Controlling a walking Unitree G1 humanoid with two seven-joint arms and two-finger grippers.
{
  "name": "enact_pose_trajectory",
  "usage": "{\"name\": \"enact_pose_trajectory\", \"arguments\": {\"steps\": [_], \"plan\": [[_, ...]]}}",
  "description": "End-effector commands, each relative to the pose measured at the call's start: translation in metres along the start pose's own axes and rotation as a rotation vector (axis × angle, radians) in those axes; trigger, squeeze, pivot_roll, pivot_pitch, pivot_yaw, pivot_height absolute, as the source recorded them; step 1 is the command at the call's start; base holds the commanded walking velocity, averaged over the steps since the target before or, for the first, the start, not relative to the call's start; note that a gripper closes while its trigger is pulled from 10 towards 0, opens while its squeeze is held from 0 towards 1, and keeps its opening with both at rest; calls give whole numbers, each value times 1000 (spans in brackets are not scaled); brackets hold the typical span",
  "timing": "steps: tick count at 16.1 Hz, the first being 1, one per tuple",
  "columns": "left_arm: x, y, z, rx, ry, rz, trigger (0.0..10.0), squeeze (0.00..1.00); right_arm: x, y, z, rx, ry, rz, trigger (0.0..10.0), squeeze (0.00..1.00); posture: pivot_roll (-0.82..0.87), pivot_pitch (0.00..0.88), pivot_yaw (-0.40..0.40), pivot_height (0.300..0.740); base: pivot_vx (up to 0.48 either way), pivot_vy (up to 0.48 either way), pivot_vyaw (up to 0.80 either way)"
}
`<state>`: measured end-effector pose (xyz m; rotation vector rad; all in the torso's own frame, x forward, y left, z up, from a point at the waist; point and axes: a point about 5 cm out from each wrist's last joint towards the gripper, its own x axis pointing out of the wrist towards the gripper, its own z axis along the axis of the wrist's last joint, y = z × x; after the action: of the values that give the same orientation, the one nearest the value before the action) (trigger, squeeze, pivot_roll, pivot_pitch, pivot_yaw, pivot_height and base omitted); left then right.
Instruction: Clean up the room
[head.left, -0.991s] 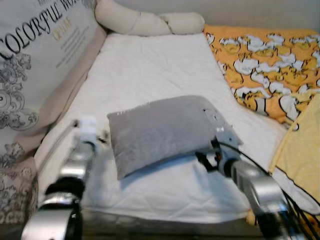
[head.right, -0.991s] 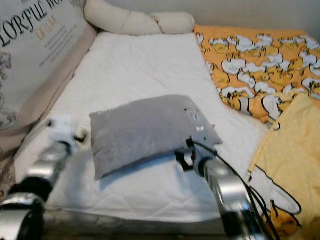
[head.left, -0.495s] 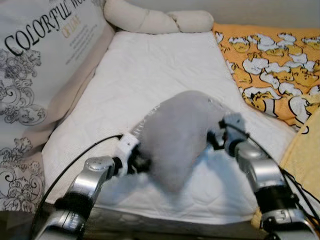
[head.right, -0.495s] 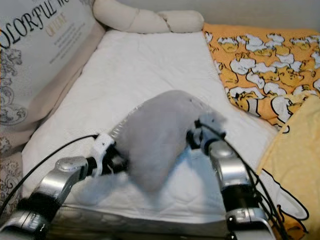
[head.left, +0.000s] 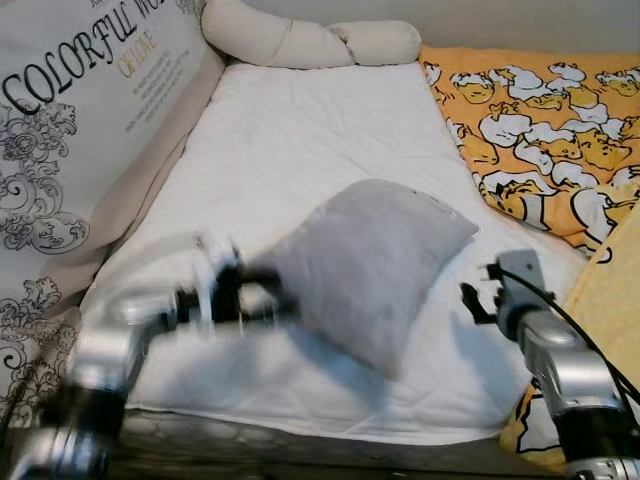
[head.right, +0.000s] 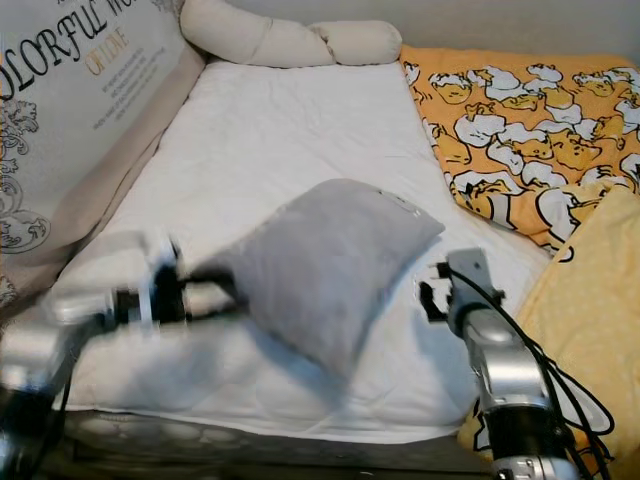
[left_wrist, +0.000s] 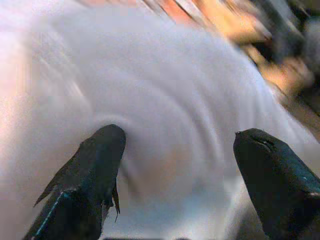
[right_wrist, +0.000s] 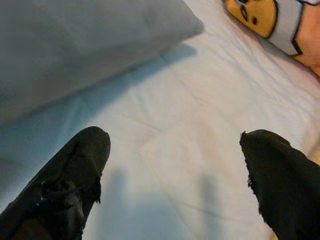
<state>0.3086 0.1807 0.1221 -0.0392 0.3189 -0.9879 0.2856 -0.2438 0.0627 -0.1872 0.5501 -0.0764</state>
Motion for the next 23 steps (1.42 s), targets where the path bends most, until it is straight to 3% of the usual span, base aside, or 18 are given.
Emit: {"name": "enact_pose_trajectory", "arguments": {"steps": [1,2,5,7,9,10,13,14,15,16,17,20,22,23], "plan": [[6,25,8,-38,-70,193,10000,0,-1,0,2,4,-1,-27,10000,0,-59,0,30,740,0,0,0],[15,43,11,-22,-79,417,10000,0,1,5,1,5,1,-25,10000,0,-73,0,32,740,0,0,0],[37,50,8,10,26,596,10000,0,2,20,1,-13,2,11,10000,0,-105,0,41,740,0,0,0],[43,56,-1,188,171,872,10000,0,4,32,7,-7,-12,30,10000,0,-153,0,63,740,0,0,0],[40,57,-11,266,223,1013,10000,0,6,47,13,18,-34,81,10000,0,-199,0,90,740,0,0,0],[42,54,-19,276,248,1003,10000,0,6,56,16,32,-41,120,10000,0,-202,0,93,740,0,0,0],[59,36,-43,229,301,821,10000,0,12,80,12,108,-6,223,10000,0,-211,0,111,740,0,0,0],[68,24,-54,208,319,689,10000,0,18,91,6,146,29,264,10000,0,-191,0,103,740,0,0,0],[71,18,-59,183,314,627,10000,0,20,97,3,164,48,285,10000,0,-178,0,94,740,0,0,0],[76,6,-69,76,286,471,10000,0,25,107,4,179,65,315,10000,0,-139,0,69,740,0,0,0],[76,2,-73,25,270,398,10000,0,26,111,10,184,47,333,10000,0,-126,0,60,740,0,0,0],[66,-3,-77,-33,244,197,10000,0,30,115,28,184,-14,387,10000,0,-79,0,31,740,0,0,0],[48,-7,-75,-44,199,-17,10000,0,32,109,42,164,-73,446,10000,0,-42,0,8,740,0,0,0],[43,-8,-73,-45,178,-57,10000,0,32,105,45,163,-86,458,10000,0,-33,0,1,740,0,0,0]]}}
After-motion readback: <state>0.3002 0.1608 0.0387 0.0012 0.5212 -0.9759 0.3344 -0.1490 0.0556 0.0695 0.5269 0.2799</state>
